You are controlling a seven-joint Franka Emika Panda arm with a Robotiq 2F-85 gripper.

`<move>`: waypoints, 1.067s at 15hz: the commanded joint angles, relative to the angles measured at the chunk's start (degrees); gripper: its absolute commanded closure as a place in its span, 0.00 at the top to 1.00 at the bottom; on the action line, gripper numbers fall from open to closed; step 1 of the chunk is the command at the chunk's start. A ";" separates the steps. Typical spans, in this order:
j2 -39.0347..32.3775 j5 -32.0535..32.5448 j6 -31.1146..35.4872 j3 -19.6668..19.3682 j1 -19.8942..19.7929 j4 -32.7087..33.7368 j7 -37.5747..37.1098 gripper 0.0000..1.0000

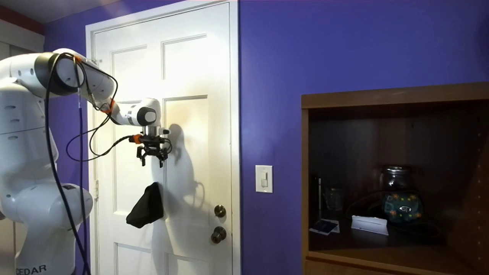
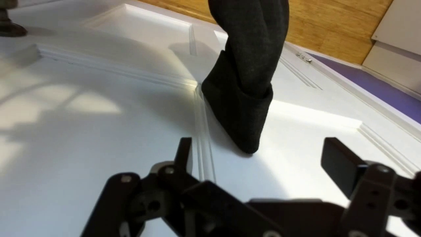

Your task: Hang the head sock on the nail on the door

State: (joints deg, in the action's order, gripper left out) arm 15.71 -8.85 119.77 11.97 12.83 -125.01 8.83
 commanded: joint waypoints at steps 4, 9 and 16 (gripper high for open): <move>6.63 4.59 -13.03 -0.84 -1.15 5.17 -4.34 1.00; 7.46 5.65 -18.23 -0.47 -1.89 10.27 -6.76 1.00; 7.39 5.91 -18.95 -0.65 -1.37 12.62 -5.97 1.00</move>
State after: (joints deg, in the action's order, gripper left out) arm 23.21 -2.98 100.96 11.35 11.38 -112.58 2.93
